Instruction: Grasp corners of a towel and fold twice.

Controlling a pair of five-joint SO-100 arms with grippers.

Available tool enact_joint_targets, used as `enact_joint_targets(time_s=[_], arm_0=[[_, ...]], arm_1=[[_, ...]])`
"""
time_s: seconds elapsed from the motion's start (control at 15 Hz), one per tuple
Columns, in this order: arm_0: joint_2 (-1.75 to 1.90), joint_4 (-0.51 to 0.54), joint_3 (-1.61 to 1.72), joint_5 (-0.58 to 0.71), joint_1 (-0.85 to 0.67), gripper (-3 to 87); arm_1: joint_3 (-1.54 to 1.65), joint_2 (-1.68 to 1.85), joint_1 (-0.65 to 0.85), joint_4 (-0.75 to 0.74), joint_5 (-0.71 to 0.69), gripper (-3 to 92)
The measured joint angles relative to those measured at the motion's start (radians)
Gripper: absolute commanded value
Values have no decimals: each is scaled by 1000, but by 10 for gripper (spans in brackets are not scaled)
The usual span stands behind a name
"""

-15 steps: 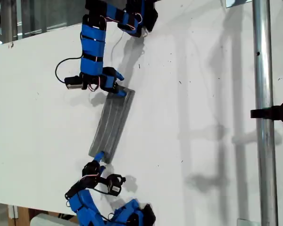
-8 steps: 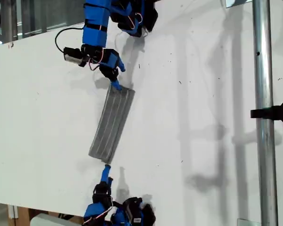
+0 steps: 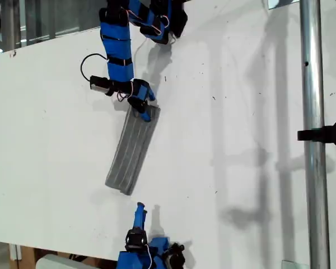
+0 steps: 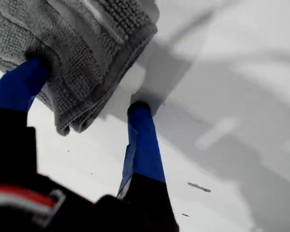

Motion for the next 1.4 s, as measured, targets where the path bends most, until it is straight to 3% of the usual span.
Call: enact_joint_targets(time_s=[0.07,0.27,0.53,0.8,1.0,1.07,1.13,1.2,1.4], arm_0=[[23,0,17,-5,2,233],[44,3,21,-6,8,221],[57,5,21,-9,31,213],[57,5,31,-9,52,210],[57,5,38,-9,54,208],[57,5,38,-9,58,207],[57,5,38,-12,63,207],[57,5,38,-15,66,207],[57,5,43,-15,66,207]], arm_1=[[-5,-6,3,-29,0,324],[-20,-20,52,-121,-43,47],[-21,-6,117,-83,-167,-2],[-18,173,49,428,-192,-2],[-14,295,-137,887,-18,-2],[-18,364,-164,933,12,-2],[-21,465,-173,930,15,-2],[-12,580,-173,834,-3,-2],[114,742,-101,442,-72,-2]])
